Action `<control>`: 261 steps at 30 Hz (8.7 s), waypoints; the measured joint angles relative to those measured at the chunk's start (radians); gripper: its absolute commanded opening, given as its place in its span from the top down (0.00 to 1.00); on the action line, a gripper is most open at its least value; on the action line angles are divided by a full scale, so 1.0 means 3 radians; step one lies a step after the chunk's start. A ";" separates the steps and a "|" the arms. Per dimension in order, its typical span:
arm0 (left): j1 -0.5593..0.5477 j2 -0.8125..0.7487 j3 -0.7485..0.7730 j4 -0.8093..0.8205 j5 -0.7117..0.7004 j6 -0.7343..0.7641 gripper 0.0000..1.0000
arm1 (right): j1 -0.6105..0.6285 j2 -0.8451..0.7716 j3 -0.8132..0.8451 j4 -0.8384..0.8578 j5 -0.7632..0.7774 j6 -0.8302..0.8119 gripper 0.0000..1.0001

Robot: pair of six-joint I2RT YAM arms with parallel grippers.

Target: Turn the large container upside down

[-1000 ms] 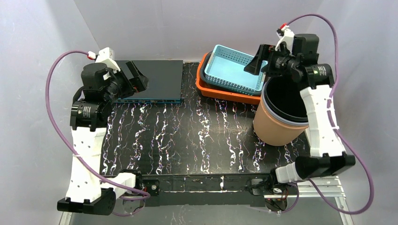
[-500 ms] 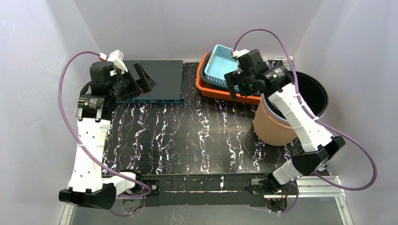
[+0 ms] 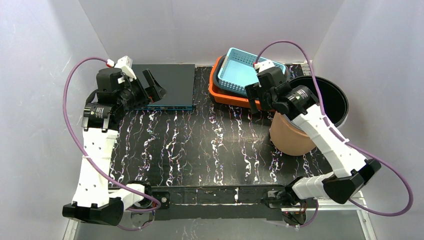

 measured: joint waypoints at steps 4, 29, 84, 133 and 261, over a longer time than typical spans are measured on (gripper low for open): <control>0.0000 -0.0024 -0.0024 -0.0008 0.0000 0.0004 0.02 | 0.0001 0.0118 0.0000 -0.0004 0.0017 0.0038 0.01; 0.0000 -0.0099 -0.0046 -0.0036 -0.0069 0.0039 0.02 | -0.0003 0.0231 0.0097 0.0173 -0.0509 0.0069 0.01; 0.0000 -0.0387 -0.0207 -0.0301 -0.0254 0.0229 0.02 | 0.0097 0.3028 0.1675 0.1020 -0.1399 -0.0623 0.01; 0.0000 -0.0388 -0.0210 -0.0370 -0.0340 0.0215 0.02 | 0.0069 0.2291 0.0776 0.1264 -0.2257 -0.0586 0.01; 0.0000 -0.0439 -0.0328 -0.0445 -0.0092 -0.0011 0.02 | -0.0287 0.1914 0.1625 0.1869 -0.1507 0.0899 0.99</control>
